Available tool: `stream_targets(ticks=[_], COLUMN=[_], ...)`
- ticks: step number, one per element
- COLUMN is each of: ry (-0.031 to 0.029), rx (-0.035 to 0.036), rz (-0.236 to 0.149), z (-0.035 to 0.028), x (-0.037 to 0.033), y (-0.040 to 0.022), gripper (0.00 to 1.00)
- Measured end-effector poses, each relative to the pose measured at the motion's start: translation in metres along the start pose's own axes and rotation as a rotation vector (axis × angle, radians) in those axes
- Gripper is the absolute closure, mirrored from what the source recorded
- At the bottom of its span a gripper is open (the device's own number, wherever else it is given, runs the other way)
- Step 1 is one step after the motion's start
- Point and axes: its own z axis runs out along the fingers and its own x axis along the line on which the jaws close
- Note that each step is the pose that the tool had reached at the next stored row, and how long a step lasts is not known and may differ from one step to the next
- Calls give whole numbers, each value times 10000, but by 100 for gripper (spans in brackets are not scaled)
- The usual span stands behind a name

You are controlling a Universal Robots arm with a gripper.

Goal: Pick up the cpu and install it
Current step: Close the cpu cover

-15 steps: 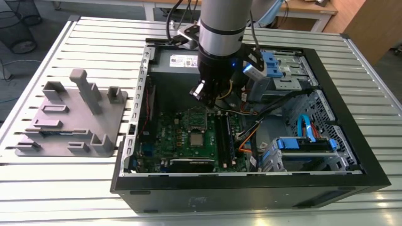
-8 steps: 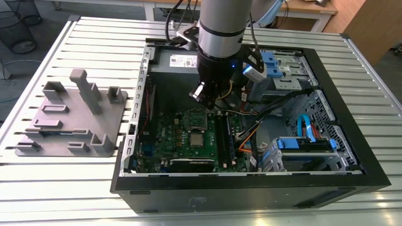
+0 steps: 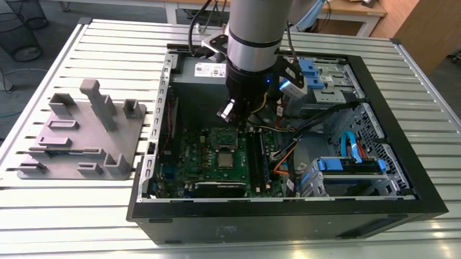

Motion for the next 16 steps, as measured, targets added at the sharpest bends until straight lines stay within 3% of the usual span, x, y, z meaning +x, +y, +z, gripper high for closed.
stream_targets(ticks=[10, 16], ry=[30, 67], rx=[26, 59], rz=[-112, -134], z=[-1, 2], x=[112, 123], y=[-98, -109], gripper=[89, 89])
